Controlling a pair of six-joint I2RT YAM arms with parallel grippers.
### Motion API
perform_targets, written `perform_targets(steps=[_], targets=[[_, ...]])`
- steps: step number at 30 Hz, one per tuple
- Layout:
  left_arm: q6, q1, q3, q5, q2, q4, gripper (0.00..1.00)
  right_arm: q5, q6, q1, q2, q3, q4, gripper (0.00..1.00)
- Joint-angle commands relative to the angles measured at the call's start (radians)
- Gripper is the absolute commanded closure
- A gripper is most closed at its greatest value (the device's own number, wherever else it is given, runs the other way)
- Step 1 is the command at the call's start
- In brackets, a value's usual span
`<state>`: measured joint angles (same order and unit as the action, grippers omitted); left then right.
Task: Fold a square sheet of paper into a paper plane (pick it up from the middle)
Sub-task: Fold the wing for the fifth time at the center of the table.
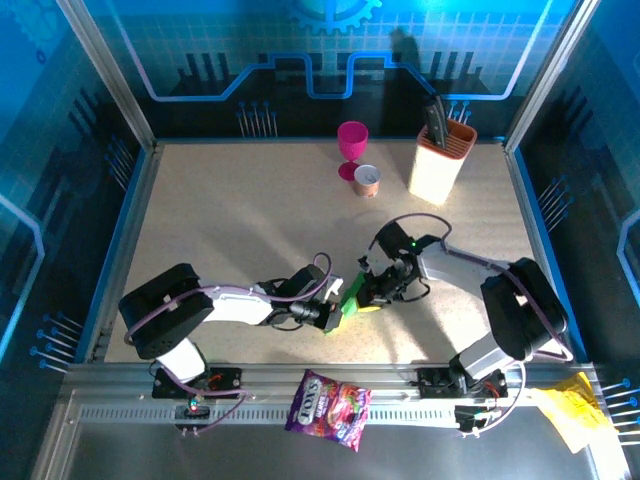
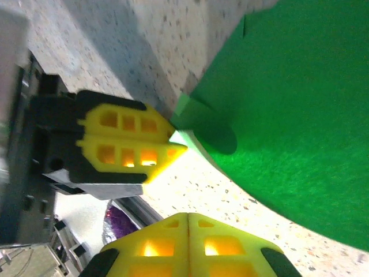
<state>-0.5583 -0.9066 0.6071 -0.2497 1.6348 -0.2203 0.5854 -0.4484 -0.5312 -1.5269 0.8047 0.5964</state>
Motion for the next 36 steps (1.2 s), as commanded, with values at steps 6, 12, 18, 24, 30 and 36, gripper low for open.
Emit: perform_targets(steps=[6, 12, 18, 24, 30, 36], targets=[[-0.029, 0.016, -0.049, -0.023, 0.043, 0.027, 1.0, 0.025, -0.041, -0.013, -0.004, -0.066, -0.238, 0.96], [-0.035, 0.02, -0.058, -0.035, 0.048, 0.01, 1.0, 0.031, -0.041, -0.016, -0.066, -0.041, -0.27, 0.98], [-0.045, 0.027, -0.068, -0.049, 0.061, -0.014, 1.0, 0.047, -0.041, -0.018, -0.062, -0.051, -0.287, 0.99], [-0.052, 0.036, -0.081, -0.058, 0.066, -0.035, 1.0, 0.057, -0.041, -0.02, 0.008, -0.081, -0.288, 0.99], [-0.058, 0.043, -0.089, -0.071, 0.073, -0.055, 1.0, 0.053, -0.046, -0.026, 0.023, -0.126, -0.306, 0.99], [-0.062, 0.048, -0.096, -0.077, 0.074, -0.065, 1.0, 0.05, -0.057, -0.031, 0.006, -0.138, -0.333, 1.0]])
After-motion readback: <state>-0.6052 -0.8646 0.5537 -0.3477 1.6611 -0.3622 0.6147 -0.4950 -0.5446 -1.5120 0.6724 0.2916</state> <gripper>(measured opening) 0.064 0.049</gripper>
